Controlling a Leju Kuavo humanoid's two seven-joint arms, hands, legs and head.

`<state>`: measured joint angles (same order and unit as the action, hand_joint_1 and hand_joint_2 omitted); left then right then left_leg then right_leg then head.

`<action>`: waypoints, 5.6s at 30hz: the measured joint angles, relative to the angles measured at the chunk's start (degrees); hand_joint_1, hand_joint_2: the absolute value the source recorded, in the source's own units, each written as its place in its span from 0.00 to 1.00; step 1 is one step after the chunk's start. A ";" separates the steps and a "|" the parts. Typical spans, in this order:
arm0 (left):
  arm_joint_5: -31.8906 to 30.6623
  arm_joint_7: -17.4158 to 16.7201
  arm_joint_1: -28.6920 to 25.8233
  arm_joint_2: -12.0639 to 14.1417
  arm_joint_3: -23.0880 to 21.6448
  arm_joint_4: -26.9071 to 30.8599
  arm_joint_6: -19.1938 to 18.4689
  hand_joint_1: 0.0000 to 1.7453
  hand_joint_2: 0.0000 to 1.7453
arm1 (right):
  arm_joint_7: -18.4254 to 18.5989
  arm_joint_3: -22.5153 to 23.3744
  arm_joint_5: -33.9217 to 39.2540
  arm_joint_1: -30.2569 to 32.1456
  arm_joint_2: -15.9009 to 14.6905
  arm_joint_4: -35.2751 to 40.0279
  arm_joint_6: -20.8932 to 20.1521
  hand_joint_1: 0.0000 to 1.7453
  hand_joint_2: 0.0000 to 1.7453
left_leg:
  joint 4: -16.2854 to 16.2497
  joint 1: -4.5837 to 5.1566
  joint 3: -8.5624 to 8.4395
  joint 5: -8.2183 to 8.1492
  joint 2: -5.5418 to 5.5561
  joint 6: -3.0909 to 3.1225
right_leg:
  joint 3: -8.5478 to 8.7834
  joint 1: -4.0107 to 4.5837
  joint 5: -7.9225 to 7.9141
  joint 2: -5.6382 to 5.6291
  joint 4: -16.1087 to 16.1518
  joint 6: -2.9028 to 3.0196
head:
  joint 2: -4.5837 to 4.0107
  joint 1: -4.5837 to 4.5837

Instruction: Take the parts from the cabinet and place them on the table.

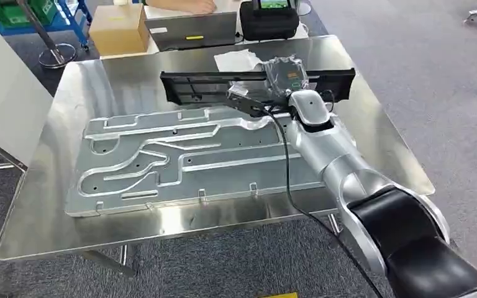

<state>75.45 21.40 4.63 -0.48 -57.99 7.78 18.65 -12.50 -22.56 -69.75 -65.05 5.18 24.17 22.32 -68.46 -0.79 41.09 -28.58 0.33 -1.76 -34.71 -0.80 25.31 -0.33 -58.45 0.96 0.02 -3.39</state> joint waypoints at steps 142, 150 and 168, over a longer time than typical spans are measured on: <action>8.70 -0.04 0.52 -2.69 -1.60 -0.17 1.99 0.00 0.00 | -1.46 26.14 18.23 62.19 -0.67 27.33 6.70 0.00 0.00 | 11.92 0.97 -4.97 6.69 2.43 3.39 | 1.05 0.59 2.82 -0.14 -11.63 -1.82 | 0.00 -0.13; 8.72 -1.27 0.20 -2.82 -2.23 -0.35 3.41 0.00 0.00 | 18.82 26.52 12.68 58.80 -1.92 -0.90 2.42 0.00 0.00 | 9.25 1.20 -1.34 6.42 2.83 1.45 | 9.66 0.49 5.37 -0.10 3.97 0.97 | 0.00 -0.15; 8.68 -4.20 0.40 -2.62 -5.51 -0.35 3.58 0.00 0.00 | 27.57 40.45 23.63 63.06 -3.52 -11.65 -8.94 0.00 0.00 | 12.00 0.45 -9.20 2.85 0.05 3.83 | -0.17 0.07 13.26 0.71 -13.41 -3.07 | 0.00 0.02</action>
<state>84.13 17.20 5.03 -3.10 -63.49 7.43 22.23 15.08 17.90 -46.12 -1.99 1.66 12.52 13.38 -56.46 -0.34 31.89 -25.74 0.37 2.07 -34.88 -0.74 38.57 0.37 -71.86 -2.11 0.02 -3.37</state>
